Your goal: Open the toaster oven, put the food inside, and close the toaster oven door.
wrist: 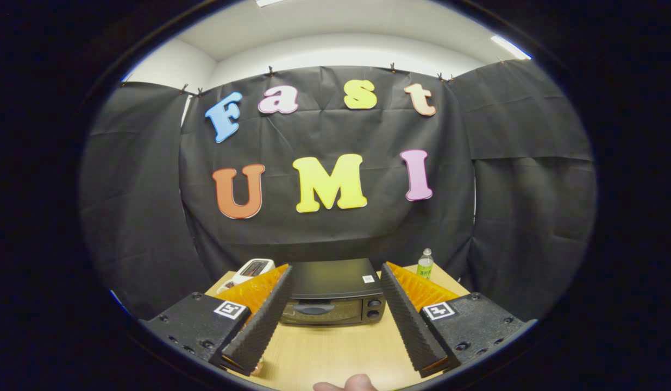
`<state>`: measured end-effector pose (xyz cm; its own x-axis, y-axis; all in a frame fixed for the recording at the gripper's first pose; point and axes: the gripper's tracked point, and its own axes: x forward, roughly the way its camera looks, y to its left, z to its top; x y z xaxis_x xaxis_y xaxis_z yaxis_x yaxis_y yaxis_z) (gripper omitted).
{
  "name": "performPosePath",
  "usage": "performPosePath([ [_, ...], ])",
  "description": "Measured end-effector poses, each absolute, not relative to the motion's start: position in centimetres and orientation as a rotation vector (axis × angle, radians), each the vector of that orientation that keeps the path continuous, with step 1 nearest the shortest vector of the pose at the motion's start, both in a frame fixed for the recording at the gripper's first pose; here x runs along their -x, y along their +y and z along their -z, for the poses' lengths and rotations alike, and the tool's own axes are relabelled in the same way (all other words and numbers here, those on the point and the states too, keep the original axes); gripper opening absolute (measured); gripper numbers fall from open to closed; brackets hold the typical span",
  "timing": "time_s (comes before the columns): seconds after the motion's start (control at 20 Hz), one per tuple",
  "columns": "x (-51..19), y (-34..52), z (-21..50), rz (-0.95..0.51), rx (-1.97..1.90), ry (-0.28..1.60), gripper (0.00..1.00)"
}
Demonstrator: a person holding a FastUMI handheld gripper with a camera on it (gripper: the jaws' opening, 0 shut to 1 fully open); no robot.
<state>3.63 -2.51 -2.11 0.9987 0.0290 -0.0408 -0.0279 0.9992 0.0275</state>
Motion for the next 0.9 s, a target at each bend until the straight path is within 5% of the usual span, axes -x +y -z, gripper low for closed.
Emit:
performPosePath([
  [0.9,-19.2,2.2,15.4,-0.133,0.008,0.216,1.0],
])
